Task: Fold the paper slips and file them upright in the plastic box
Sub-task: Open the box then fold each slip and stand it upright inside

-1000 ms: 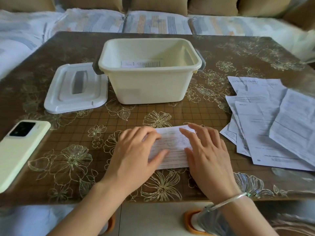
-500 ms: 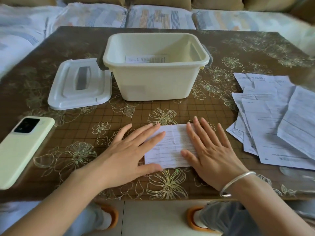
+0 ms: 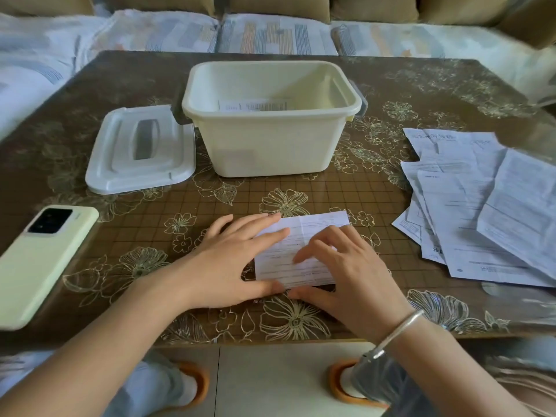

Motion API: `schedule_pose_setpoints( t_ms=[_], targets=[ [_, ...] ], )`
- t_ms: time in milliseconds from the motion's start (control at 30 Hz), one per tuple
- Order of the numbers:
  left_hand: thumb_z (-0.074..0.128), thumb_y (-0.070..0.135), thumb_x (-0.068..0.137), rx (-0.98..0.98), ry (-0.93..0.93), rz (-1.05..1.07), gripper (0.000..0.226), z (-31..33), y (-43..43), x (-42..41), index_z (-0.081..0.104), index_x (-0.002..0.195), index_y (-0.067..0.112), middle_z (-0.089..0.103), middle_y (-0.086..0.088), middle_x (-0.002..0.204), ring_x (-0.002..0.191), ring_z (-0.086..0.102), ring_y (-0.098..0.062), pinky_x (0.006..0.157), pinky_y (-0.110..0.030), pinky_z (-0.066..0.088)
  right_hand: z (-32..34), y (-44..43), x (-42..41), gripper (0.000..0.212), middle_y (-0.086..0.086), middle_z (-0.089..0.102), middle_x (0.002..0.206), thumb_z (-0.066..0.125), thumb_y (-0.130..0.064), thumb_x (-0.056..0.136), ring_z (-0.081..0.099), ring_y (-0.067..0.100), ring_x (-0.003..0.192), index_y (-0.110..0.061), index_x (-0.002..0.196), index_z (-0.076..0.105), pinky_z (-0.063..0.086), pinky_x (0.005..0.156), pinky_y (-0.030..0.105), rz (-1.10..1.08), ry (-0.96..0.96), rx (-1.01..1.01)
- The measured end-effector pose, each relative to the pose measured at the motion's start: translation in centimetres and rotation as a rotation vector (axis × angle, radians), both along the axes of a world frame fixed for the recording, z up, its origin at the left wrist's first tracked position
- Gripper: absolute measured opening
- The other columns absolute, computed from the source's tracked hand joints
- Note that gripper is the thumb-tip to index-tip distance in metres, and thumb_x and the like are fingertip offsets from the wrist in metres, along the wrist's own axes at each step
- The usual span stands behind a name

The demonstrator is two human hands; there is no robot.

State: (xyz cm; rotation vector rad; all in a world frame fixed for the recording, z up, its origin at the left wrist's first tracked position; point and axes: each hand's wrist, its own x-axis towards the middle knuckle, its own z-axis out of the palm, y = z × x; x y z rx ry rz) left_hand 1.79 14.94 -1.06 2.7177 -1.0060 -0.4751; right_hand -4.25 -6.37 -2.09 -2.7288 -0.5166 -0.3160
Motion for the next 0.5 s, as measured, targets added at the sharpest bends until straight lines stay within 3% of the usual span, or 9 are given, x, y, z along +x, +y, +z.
schedule_pose_setpoints(
  t_ms=[200, 300, 400, 500],
  targets=[
    [0.027, 0.096, 0.061, -0.116, -0.015, 0.011, 0.101, -0.2, 0.1, 0.2, 0.022, 0.149, 0.047, 0.000, 0.029, 0.157, 0.129, -0.018, 0.023, 0.111, -0.020, -0.015, 0.6, -0.9, 1.0, 0.040, -0.004, 0.062, 0.088, 0.053, -0.056, 0.084, 0.058, 0.017, 0.076, -0.020, 0.090, 0.070, 0.047, 0.050, 0.029, 0.200, -0.190, -0.143],
    [0.015, 0.095, 0.066, -0.173, -0.042, 0.033, 0.096, -0.4, 0.1, 0.0, 0.027, 0.148, 0.047, 0.005, 0.029, 0.158, 0.135, -0.010, 0.019, 0.117, -0.027, -0.010, 0.8, -0.8, 0.5, 0.030, -0.002, 0.063, 0.077, 0.054, -0.040, 0.093, 0.058, 0.017, 0.066, -0.014, 0.089, 0.070, 0.046, 0.044, 0.032, 0.238, -0.297, -0.229],
    [0.006, 0.091, 0.073, -0.290, -0.024, 0.089, 0.092, -0.3, 0.0, -0.2, 0.041, 0.143, 0.042, 0.020, 0.025, 0.157, 0.141, 0.006, 0.012, 0.119, -0.032, 0.000, 0.7, -0.5, 0.0, 0.018, -0.003, 0.059, 0.068, 0.055, -0.016, 0.090, 0.055, 0.018, 0.060, -0.013, 0.101, 0.069, 0.045, 0.043, 0.034, 0.189, -0.370, -0.279],
    [0.017, 0.096, 0.069, -0.390, 0.012, 0.137, 0.097, 0.0, 0.3, -0.4, 0.044, 0.142, 0.038, 0.028, 0.022, 0.154, 0.141, 0.020, 0.006, 0.117, -0.033, 0.013, 0.2, -0.3, -0.7, 0.018, -0.006, 0.061, 0.073, 0.062, -0.006, 0.081, 0.058, 0.017, 0.064, -0.018, 0.094, 0.067, 0.046, 0.047, 0.032, 0.080, -0.322, -0.302]
  ],
)
